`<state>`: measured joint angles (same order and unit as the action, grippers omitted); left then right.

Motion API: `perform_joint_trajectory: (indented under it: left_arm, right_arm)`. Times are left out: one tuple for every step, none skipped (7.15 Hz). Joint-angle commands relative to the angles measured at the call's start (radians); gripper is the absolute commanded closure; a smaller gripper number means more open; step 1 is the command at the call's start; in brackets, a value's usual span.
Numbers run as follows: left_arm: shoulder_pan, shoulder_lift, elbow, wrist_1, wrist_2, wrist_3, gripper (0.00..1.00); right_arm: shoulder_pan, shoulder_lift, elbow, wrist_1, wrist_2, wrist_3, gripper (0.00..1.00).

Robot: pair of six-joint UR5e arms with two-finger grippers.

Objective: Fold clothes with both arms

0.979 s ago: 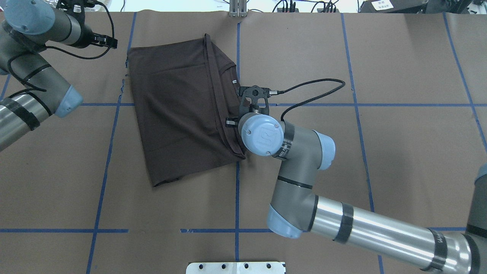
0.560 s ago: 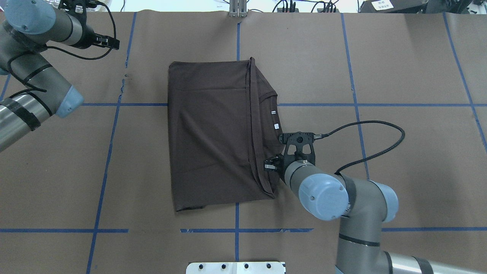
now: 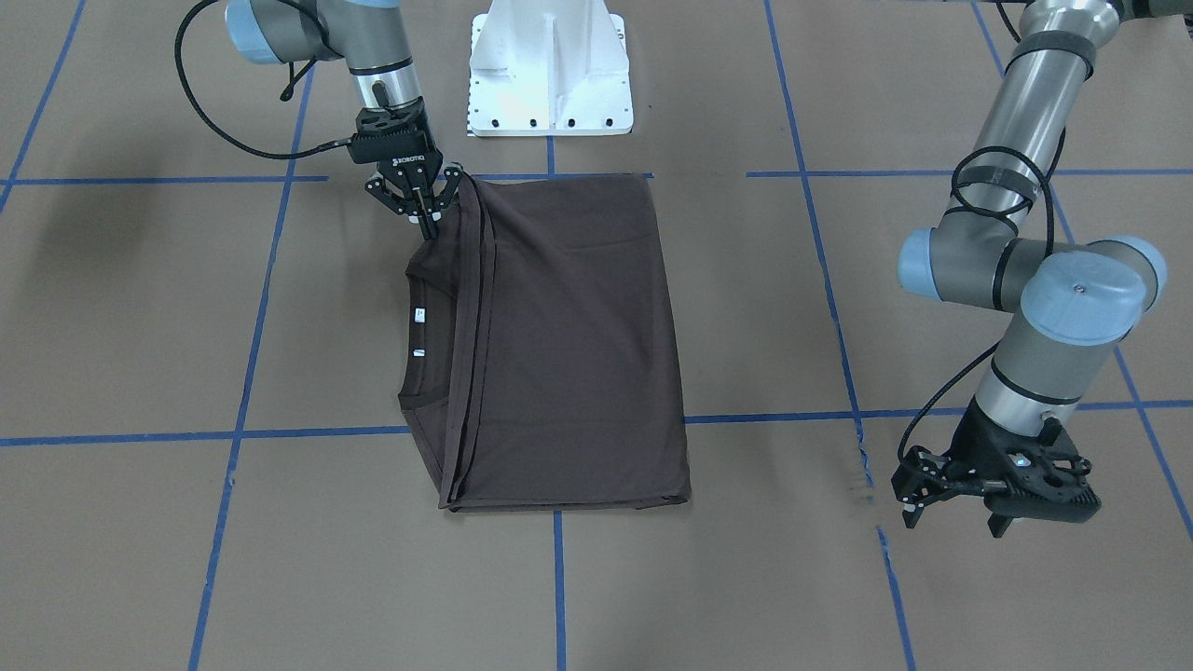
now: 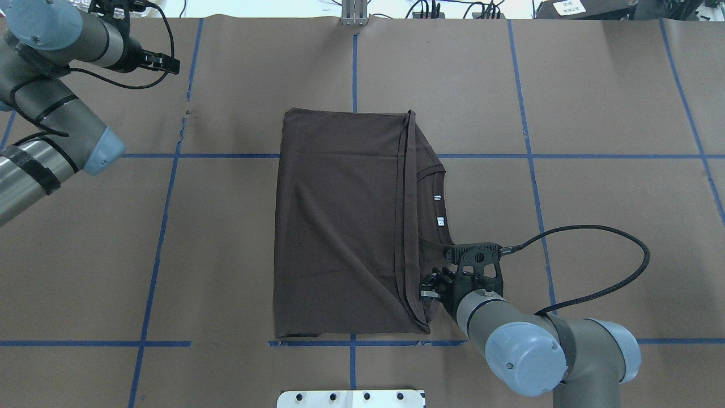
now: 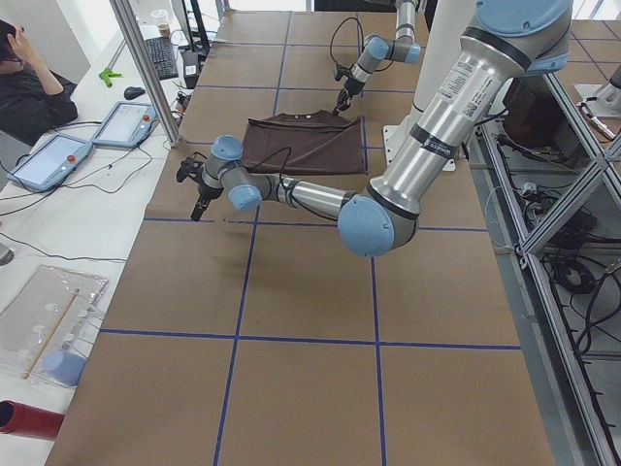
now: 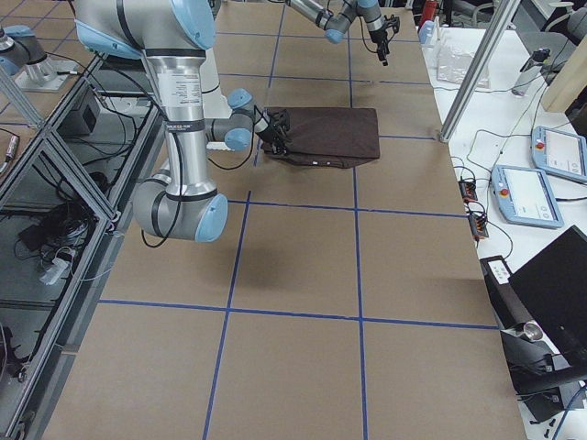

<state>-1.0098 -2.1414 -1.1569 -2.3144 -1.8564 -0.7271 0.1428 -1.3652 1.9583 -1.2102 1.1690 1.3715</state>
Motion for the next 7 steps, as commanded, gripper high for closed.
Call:
perform_joint_trajectory:
  left_arm:
    - [0.000, 0.000, -0.003, 0.001, -0.021, 0.000, 0.00]
    - [0.000, 0.000, -0.003, 0.001, -0.023, 0.000, 0.00]
    - [0.000, 0.000, -0.003, 0.001, -0.023, 0.000, 0.00]
    - [0.000, 0.006, -0.003, 0.000, -0.023, 0.000, 0.00]
    - [0.000, 0.008, -0.003, 0.000, -0.023, -0.002, 0.00]
    - [0.000, 0.009, -0.004, 0.000, -0.023, -0.008, 0.00]
    - [0.002, 0.012, -0.006, -0.002, -0.023, -0.024, 0.00]
  right_arm:
    - [-0.018, 0.017, 0.002, -0.002, 0.004, -0.029, 0.00]
    - [-0.034, 0.041, -0.004, -0.002, 0.015, -0.069, 0.00]
    - [-0.060, 0.054, -0.006, -0.003, 0.011, -0.074, 0.00]
    - [-0.063, 0.052, 0.001, -0.012, 0.014, -0.097, 0.25]
    - [-0.063, 0.054, 0.004, -0.017, 0.021, -0.180, 0.52]
    - [-0.065, 0.049, 0.005, -0.015, 0.040, -0.204, 0.54]
    - [-0.066, 0.045, 0.007, -0.015, 0.055, -0.204, 0.57]
